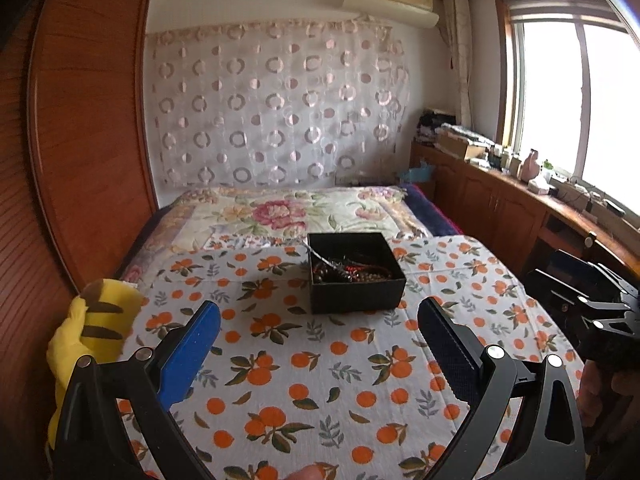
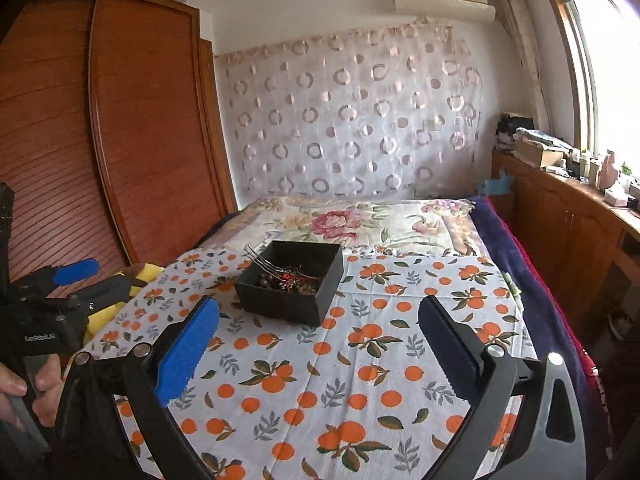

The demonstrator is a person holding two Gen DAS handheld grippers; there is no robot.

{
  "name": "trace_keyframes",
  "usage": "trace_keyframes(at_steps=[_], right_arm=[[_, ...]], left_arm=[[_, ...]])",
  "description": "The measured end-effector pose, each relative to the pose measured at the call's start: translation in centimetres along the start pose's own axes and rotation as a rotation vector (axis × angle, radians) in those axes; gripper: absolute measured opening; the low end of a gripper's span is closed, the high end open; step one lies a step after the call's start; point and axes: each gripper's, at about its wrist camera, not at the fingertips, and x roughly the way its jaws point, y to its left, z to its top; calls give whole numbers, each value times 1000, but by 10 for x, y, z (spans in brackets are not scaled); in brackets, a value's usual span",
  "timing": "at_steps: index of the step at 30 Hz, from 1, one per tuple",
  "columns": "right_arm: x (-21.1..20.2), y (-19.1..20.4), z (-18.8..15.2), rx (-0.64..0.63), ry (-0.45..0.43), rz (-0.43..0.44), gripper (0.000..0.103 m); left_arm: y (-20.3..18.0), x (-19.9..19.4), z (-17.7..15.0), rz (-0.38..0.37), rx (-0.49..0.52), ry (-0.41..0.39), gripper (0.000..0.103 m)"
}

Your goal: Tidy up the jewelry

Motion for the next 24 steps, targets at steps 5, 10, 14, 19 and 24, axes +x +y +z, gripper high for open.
trace_keyframes(at_steps=[5, 10, 14, 19, 24], right_arm=[[-11, 3, -1, 1, -14, -17, 101], [-16, 4, 0, 5, -24, -29, 101], [-17, 4, 0, 3, -24, -31, 101], [-18, 3, 0, 8, -18, -28, 101], [-18, 2, -2, 8, -15, -28, 101]], left_arm=[[2, -15, -2, 1, -3, -27, 95], [5, -24, -3, 15, -2, -52, 95], [5, -25, -3, 16, -2, -53, 95], [6, -27, -4, 16, 1, -49, 95], [6, -27, -3, 16, -1, -51, 95]])
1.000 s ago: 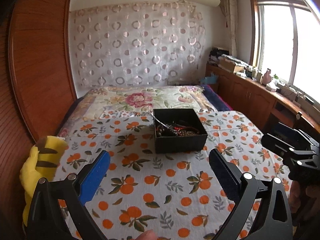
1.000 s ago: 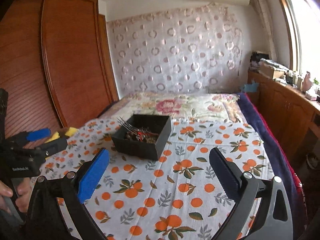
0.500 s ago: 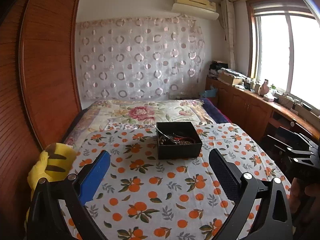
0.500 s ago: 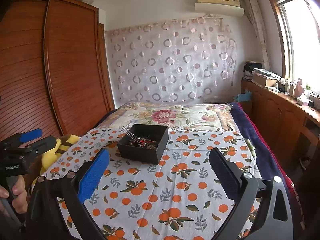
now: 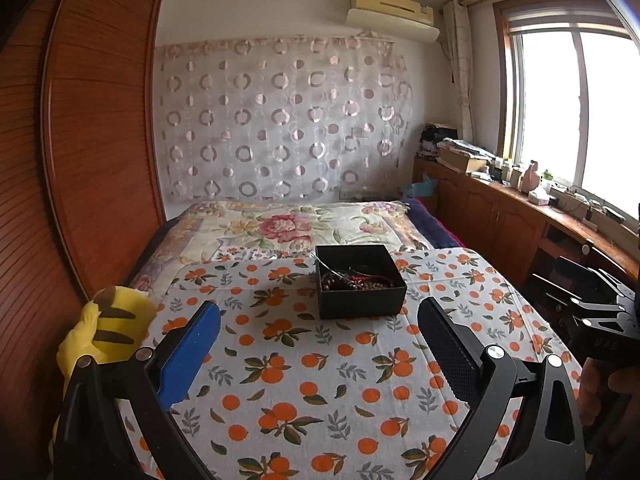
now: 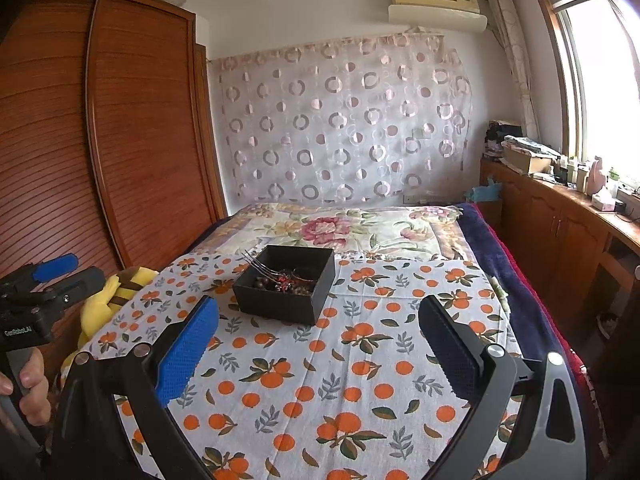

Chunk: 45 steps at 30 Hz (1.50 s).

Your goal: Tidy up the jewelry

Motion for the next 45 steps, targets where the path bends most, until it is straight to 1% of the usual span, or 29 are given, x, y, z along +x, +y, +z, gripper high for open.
trace_keyframes(at_steps=[45], right_arm=[[2, -2, -4, 3, 5, -4, 101]], left_arm=[[-4, -3, -1, 1, 0, -6, 95]])
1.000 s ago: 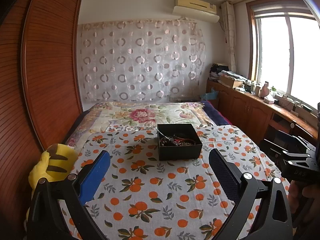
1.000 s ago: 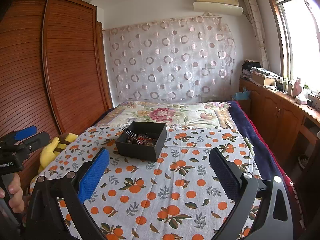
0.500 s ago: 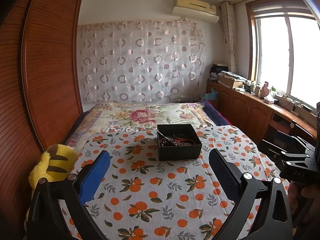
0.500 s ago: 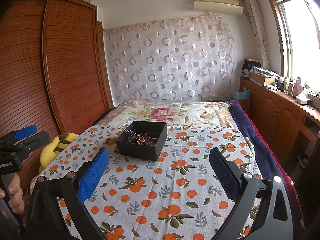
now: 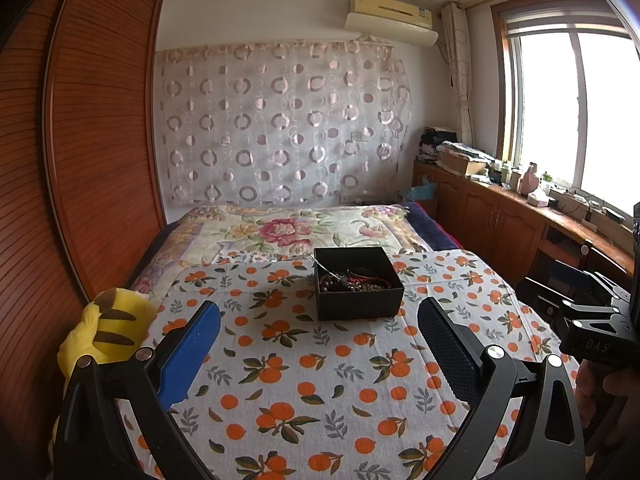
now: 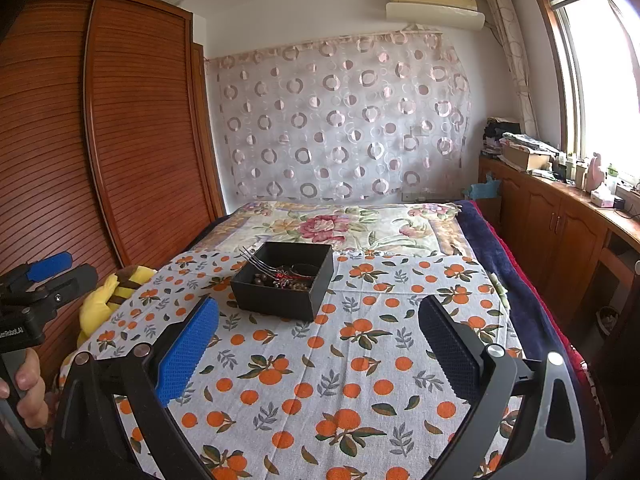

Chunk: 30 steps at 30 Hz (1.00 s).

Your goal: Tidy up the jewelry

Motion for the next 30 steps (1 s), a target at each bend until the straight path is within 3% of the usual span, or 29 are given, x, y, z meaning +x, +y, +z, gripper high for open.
trace_keyframes(at_steps=[30], right_arm=[[0, 0, 1, -1, 0, 0, 101]], left_arm=[[0, 0, -1, 0, 0, -2, 95]])
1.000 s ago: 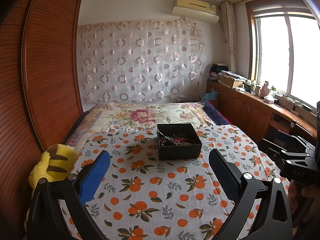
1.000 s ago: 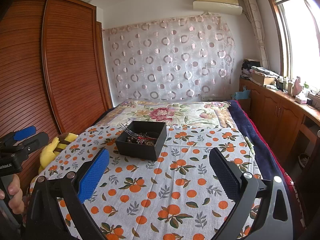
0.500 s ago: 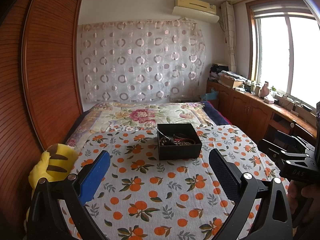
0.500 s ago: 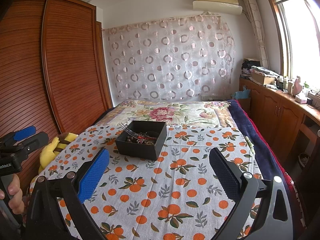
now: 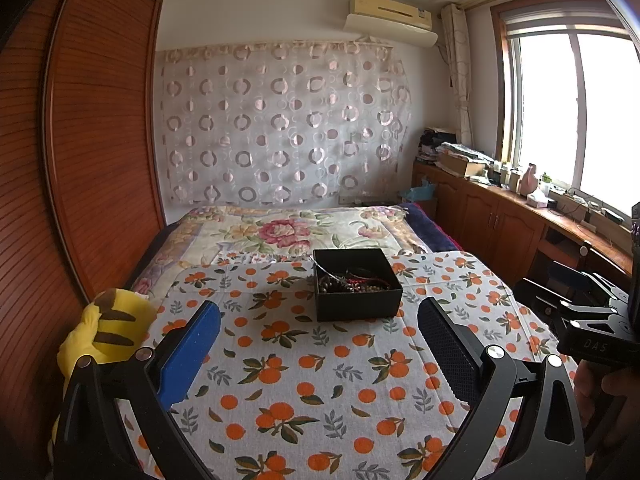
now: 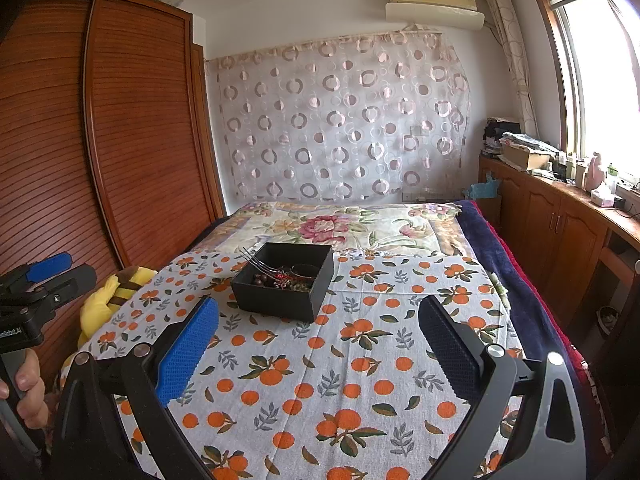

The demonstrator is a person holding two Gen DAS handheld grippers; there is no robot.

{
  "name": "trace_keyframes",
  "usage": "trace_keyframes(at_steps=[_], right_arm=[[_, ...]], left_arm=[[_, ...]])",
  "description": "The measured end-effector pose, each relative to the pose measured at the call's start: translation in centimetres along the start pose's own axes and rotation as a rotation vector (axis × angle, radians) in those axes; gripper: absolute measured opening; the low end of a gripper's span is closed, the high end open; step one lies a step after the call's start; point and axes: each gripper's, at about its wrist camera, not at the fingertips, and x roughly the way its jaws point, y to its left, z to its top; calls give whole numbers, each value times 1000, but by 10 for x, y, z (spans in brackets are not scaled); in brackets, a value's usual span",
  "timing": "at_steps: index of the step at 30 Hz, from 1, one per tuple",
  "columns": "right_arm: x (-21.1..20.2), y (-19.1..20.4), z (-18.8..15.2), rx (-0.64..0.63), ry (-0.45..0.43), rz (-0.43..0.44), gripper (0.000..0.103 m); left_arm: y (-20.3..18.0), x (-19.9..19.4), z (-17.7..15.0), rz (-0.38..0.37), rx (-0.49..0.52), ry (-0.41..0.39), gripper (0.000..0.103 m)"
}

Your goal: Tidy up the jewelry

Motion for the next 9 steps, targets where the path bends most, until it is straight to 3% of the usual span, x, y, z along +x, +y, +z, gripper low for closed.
trace_keyframes(at_steps=[9], right_arm=[[0, 0, 0, 1, 1, -1, 101]], left_arm=[[-1, -1, 1, -1, -1, 1, 95]])
